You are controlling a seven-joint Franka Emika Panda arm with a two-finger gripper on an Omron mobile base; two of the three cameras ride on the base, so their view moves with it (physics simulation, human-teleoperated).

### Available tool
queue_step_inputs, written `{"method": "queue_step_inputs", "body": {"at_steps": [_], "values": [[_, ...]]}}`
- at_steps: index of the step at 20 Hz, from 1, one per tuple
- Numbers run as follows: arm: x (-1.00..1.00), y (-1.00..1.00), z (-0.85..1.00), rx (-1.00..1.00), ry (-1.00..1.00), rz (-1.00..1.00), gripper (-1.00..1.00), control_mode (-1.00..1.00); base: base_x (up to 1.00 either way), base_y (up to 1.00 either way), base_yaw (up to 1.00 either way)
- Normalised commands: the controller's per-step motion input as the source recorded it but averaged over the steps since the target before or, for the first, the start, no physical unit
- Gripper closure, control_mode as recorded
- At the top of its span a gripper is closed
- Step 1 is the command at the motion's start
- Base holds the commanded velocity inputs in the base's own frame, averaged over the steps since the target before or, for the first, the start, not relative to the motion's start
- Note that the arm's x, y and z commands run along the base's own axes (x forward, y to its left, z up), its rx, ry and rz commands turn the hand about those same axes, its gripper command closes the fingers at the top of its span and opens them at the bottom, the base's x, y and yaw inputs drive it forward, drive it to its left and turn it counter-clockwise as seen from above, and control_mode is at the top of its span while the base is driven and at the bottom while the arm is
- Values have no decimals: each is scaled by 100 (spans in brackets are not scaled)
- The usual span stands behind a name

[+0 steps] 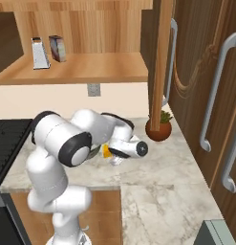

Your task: Pick the cheese from the fridge and the cheese grater from the cabinet and place them next to the salad bowl.

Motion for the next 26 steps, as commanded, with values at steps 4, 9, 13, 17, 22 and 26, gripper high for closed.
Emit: {"method": "queue_step_inputs", "body": {"at_steps": [4,9,13,17,22,26], "values": [[-39,-1,80,0,0,0,-100,-100,0,0,0],[-74,1,100,0,1,0,-100,-100,0,0,0],[-71,21,100,0,2,0,-100,-100,0,0,0],[-68,36,100,2,3,0,-100,-100,0,0,0],[-93,42,100,8,4,-8,-100,-100,0,0,0],[-100,62,98,13,1,-12,-100,-100,0,0,0]]}}
